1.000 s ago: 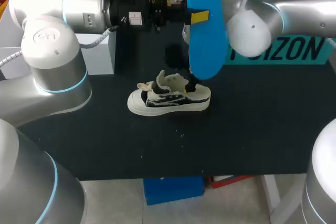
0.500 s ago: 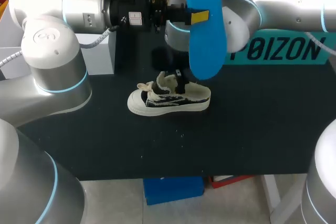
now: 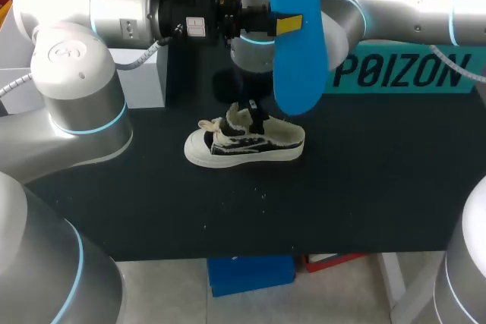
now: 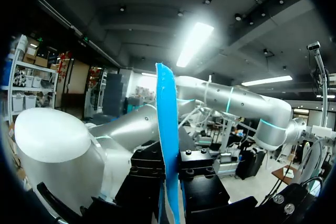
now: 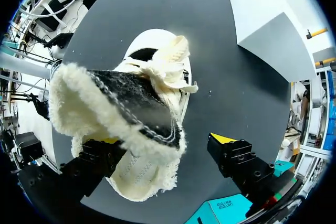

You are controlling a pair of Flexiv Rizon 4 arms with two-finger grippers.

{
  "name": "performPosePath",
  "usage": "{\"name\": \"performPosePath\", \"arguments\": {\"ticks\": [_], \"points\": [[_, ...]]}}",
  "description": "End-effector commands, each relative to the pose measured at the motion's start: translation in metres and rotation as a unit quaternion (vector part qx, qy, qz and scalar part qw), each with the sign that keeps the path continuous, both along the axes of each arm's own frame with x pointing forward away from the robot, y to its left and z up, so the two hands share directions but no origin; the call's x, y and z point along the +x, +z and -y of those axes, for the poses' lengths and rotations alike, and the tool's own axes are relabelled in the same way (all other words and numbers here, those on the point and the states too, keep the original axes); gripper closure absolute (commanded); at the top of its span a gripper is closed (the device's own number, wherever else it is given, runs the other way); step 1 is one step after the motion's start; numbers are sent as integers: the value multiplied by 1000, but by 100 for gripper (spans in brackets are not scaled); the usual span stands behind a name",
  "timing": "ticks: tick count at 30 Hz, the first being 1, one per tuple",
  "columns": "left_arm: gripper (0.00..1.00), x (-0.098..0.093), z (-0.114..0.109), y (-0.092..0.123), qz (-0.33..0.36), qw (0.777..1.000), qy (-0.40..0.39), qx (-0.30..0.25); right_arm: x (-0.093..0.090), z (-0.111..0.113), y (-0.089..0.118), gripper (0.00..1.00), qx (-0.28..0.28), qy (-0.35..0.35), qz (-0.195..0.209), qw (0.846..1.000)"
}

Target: Take the shoe out of the shoebox, open the shoe tongue, remove and reinsert the insole, then place the shoe into the shoebox

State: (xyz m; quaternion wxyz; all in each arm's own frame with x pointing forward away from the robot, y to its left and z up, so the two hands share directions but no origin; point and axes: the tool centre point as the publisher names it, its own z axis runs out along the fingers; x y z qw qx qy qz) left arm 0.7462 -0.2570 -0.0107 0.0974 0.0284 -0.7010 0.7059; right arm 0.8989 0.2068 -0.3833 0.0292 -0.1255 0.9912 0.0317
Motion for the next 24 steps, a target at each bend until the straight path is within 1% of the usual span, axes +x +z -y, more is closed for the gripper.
{"name": "performPosePath", "arguments": {"ticks": [1,2,3,6,8,24], "points": [[100,-1,1,0,0,1000,2,0,4,-6,-7,0,-7,0,-8,1000],[100,-1,1,0,0,1000,2,0,4,-6,-9,7,-7,0,-9,1000],[100,-1,1,0,0,1000,2,0,4,-5,-11,35,-7,-2,-11,1000],[100,-1,1,0,0,1000,2,0,4,-2,-17,100,-2,-8,-19,1000],[100,-1,1,0,0,1000,2,0,5,-1,-20,100,6,-11,-25,1000],[100,-1,1,0,0,1000,2,0,5,-1,-20,100,6,-11,-25,1000]]}}
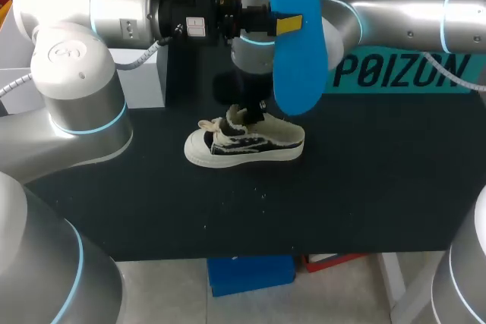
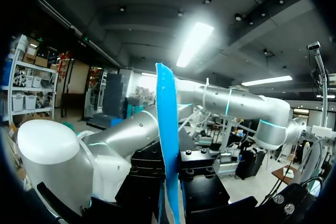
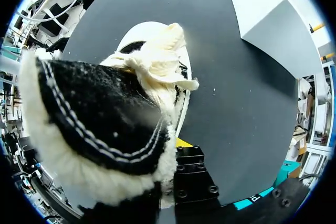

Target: Take the shoe out of the shoebox, open the shoe tongue, remove and reinsert the insole, then place the shoe into the shoebox

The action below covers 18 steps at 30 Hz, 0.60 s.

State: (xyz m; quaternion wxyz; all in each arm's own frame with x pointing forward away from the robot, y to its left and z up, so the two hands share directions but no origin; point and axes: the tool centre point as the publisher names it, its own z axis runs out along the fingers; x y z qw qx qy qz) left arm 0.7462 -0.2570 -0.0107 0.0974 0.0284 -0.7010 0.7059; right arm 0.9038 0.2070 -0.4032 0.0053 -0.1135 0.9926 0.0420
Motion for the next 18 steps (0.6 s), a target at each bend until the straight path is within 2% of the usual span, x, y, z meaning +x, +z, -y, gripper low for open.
{"name": "performPosePath", "arguments": {"ticks": [1,9,11,12,18], "points": [[100,-1,1,0,0,1000,2,0,0,-1,0,100,-1,0,0,1000],[100,-1,1,0,0,1000,2,0,0,-1,0,100,-1,0,0,1000],[100,-1,1,0,0,1000,2,0,-4,-1,-3,100,-4,10,-22,1000],[100,-1,1,0,0,1000,2,0,-5,-1,-2,100,-3,12,-16,1000],[100,-1,1,0,0,1000,2,0,5,2,19,100,-21,-22,-13,999]]}}
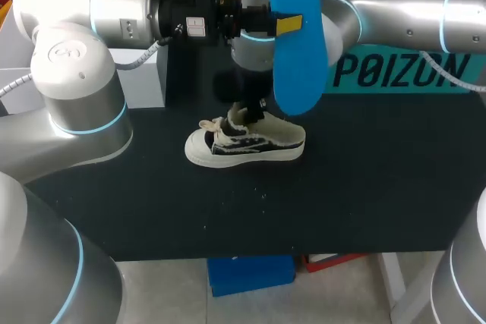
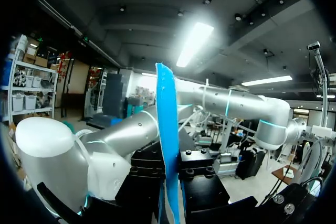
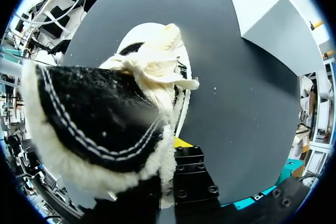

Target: Take the shoe out of the shoebox, open the shoe tongue, remove and reinsert the insole, then place the shoe into the shoebox

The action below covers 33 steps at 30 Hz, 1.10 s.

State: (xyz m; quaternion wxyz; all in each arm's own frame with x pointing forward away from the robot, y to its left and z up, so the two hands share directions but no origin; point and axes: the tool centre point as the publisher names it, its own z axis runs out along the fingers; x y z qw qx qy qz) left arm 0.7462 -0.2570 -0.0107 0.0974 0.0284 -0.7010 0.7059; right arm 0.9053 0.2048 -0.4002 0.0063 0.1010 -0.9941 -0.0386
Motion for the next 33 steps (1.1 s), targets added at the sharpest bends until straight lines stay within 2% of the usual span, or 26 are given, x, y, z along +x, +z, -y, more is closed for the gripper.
{"name": "performPosePath", "arguments": {"ticks": [1,4,10,13,18,22,25,30,32,33], "points": [[100,-1,1,0,0,1000,2,0,5,1,19,100,-28,-17,5,999],[100,-1,1,0,0,1000,2,0,11,4,25,100,-51,-45,6,998],[100,-1,1,0,0,1000,2,0,20,9,40,100,-69,-154,-6,986],[100,-1,1,0,0,1000,2,0,23,12,45,100,-65,-228,-21,971],[100,-1,1,0,0,1000,2,0,25,17,51,100,-52,-353,-33,934],[100,-1,1,0,0,1000,2,0,23,20,56,100,-36,-459,-30,887],[100,-1,1,0,0,1000,2,0,20,24,59,100,-15,-552,-33,833],[100,-1,1,0,0,1000,2,0,13,28,65,100,22,-655,-32,755],[100,-1,1,0,0,1000,2,0,10,29,68,100,41,-682,-34,729],[100,-1,1,0,0,1000,2,0,9,29,68,100,42,-689,-31,723]]}}
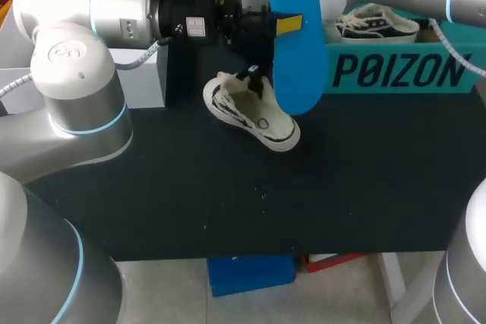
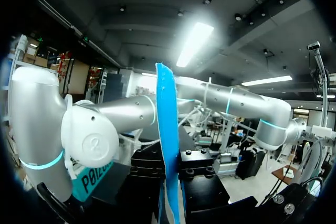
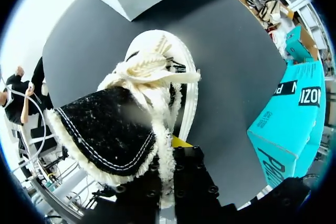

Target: Take the shoe out of the shoebox, open the shoe tongue, remove and reinsert the insole, then place the shoe into the shoebox

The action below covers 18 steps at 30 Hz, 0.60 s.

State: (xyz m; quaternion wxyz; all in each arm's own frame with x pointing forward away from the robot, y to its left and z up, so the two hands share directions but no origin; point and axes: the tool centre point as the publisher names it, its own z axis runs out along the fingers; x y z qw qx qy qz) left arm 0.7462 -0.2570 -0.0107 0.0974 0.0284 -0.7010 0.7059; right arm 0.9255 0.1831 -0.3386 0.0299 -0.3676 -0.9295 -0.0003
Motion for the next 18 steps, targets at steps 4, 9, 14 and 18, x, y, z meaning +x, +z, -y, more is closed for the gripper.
{"name": "performPosePath", "arguments": {"ticks": [4,9,14,18], "points": [[100,-1,1,0,0,1000,2,0,-17,6,7,100,74,-323,54,942],[100,-1,1,0,0,1000,2,0,-26,0,0,100,75,-343,68,934],[100,-1,1,0,0,1000,2,0,-32,-4,-10,100,65,-343,84,933],[100,-1,1,0,0,1000,2,0,-29,-3,-17,100,54,-336,98,935]]}}
